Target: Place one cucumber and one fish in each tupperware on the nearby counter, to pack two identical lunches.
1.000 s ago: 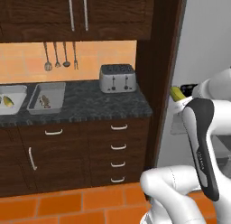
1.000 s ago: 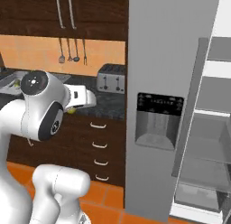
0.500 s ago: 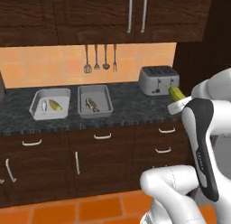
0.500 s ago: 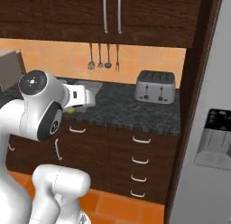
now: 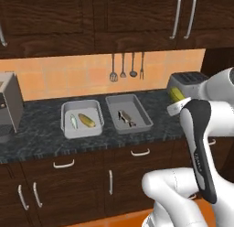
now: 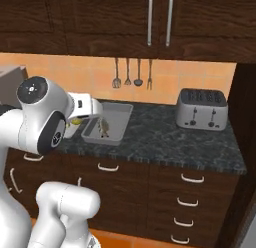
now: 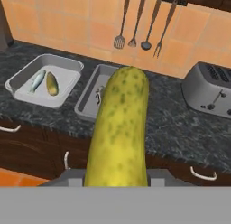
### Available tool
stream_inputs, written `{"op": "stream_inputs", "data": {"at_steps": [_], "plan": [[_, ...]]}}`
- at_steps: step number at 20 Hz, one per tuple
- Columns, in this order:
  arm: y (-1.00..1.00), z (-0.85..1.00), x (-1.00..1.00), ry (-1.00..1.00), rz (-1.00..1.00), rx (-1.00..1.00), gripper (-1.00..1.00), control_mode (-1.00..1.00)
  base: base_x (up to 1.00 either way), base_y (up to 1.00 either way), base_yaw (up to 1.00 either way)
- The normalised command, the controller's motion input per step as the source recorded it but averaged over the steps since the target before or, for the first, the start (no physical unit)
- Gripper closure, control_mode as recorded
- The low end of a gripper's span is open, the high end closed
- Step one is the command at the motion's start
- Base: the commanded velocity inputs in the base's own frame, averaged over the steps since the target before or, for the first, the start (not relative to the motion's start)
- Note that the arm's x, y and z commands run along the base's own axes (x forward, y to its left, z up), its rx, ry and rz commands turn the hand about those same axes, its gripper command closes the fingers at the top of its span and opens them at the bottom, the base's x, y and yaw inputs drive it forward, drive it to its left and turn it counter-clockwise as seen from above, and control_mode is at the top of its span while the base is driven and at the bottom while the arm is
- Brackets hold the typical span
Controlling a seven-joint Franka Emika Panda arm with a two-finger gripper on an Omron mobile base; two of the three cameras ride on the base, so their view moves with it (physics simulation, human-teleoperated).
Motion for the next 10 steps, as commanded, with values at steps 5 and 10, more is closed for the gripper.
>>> {"op": "stream_inputs", "data": {"at_steps": [5, 10], "plan": [[0.00, 0.00, 0.00, 0.00, 0.00, 0.00, 1.00, 1.00, 0.51, -0.01, 0.00], [0.00, 0.00, 0.00, 0.00, 0.00, 0.00, 1.00, 1.00, 0.66, 0.00, 0.00]]}}
